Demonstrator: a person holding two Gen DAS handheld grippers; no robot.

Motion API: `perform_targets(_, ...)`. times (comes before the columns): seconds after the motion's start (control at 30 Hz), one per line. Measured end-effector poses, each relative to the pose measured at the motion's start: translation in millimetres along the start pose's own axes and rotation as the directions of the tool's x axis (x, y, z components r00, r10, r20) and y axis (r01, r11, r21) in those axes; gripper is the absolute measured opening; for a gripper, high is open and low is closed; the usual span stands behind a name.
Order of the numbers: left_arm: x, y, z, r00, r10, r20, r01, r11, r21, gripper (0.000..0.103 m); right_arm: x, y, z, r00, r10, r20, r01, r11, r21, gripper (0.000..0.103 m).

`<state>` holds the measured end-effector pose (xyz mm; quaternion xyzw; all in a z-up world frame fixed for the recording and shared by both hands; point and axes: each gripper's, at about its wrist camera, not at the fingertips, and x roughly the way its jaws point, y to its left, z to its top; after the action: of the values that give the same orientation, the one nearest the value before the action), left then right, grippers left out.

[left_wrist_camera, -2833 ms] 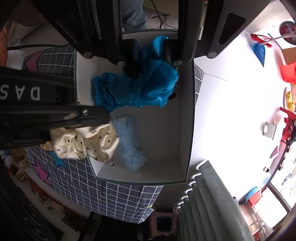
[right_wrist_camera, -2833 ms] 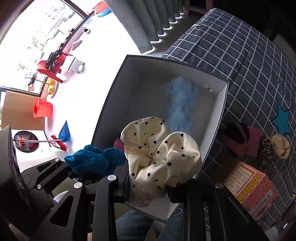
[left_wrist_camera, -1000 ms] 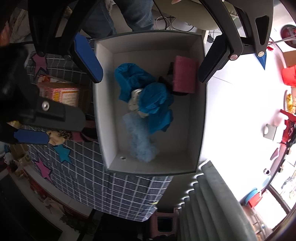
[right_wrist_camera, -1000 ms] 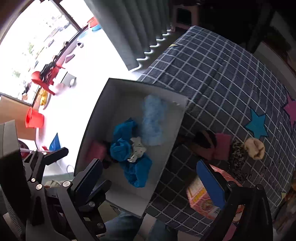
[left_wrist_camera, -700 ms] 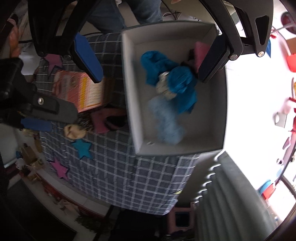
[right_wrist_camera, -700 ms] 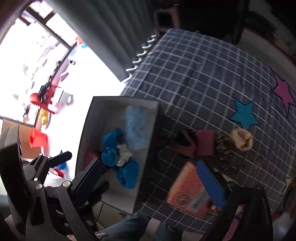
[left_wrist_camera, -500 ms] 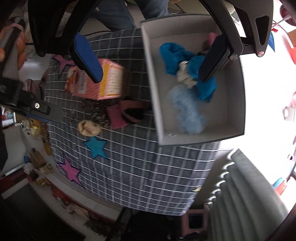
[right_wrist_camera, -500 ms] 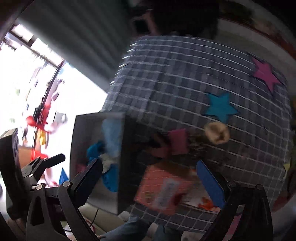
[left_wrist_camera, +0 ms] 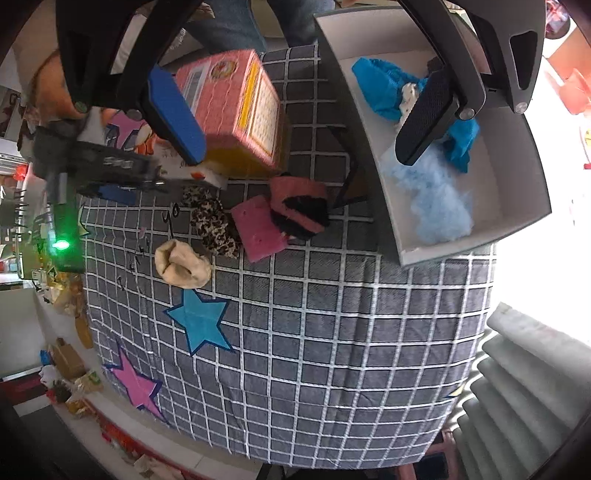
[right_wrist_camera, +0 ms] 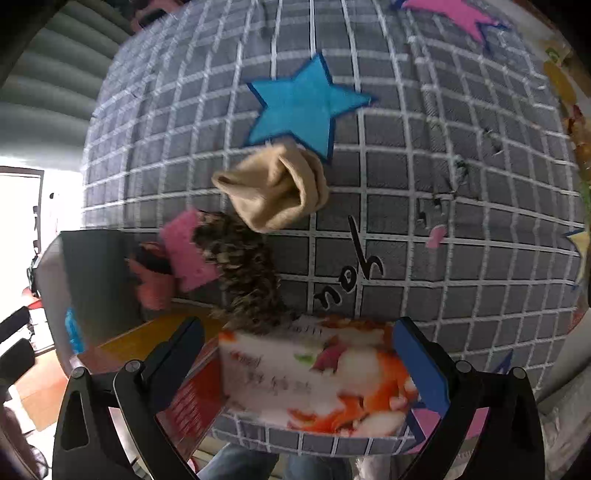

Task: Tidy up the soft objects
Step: 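Grasp the beige sock with left tool while right tool grasps leopard-print cloth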

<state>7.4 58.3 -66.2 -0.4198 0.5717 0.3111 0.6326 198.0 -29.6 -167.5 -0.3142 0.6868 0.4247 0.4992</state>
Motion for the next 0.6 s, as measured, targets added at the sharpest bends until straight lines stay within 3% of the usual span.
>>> perform_targets(0.27, 29, -20, 30, 0.997, 0.047, -0.067, -0.045, 0.999, 0.025, 0.103, 69, 14, 31, 0.996, -0.012, -0.092, 0.006, 0.998, -0.07, 0.102)
perform_targets(0.33, 34, -29, 37, 0.996, 0.049, -0.078, -0.046, 0.998, 0.037, 0.103, 68, 15, 31, 0.997, -0.044, -0.057, 0.039, 0.995, -0.09, 0.102)
perform_targets(0.37, 37, -34, 41, 0.995, 0.052, -0.083, -0.048, 0.998, 0.041, 0.103, 63, 13, 31, 0.994, -0.105, -0.014, 0.103, 0.989, -0.107, 0.102)
perform_targets(0.43, 42, -45, 47, 0.995, 0.056, -0.088, -0.05, 0.997, 0.061, 0.103, 56, -1, 28, 0.989, -0.147, 0.019, 0.148, 0.985, -0.086, 0.102)
perform_targets(0.6, 62, -90, 65, 0.991, 0.071, -0.115, -0.054, 0.988, 0.144, 0.103, 39, -82, 22, 0.979, -0.201, 0.038, 0.199, 0.978, 0.065, 0.102)
